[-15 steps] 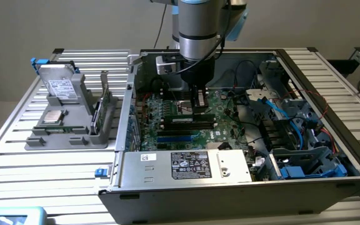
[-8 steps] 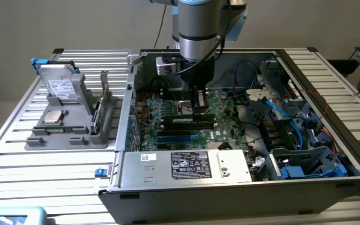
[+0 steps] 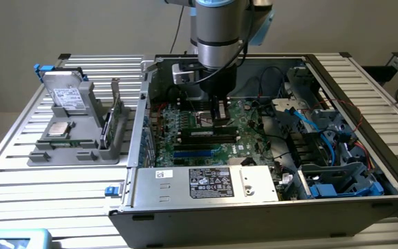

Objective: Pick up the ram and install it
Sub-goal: 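Insert the ram into the slot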

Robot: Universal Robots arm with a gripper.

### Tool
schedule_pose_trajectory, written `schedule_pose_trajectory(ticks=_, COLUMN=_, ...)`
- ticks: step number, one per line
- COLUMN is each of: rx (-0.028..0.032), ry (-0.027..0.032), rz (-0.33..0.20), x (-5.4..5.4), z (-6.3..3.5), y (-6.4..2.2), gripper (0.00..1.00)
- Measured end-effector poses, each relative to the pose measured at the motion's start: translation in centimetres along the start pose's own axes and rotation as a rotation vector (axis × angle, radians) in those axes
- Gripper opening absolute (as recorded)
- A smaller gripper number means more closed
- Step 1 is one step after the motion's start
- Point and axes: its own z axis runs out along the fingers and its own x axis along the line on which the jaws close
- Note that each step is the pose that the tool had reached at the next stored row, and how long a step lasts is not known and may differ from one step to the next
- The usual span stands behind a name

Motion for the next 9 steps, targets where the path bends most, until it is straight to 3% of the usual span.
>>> schedule_pose_trajectory(ticks=9, rx=0.0016, ry=-0.0006, rz=0.000, x=-0.07, z=0.35, y=0.07, gripper=0.14)
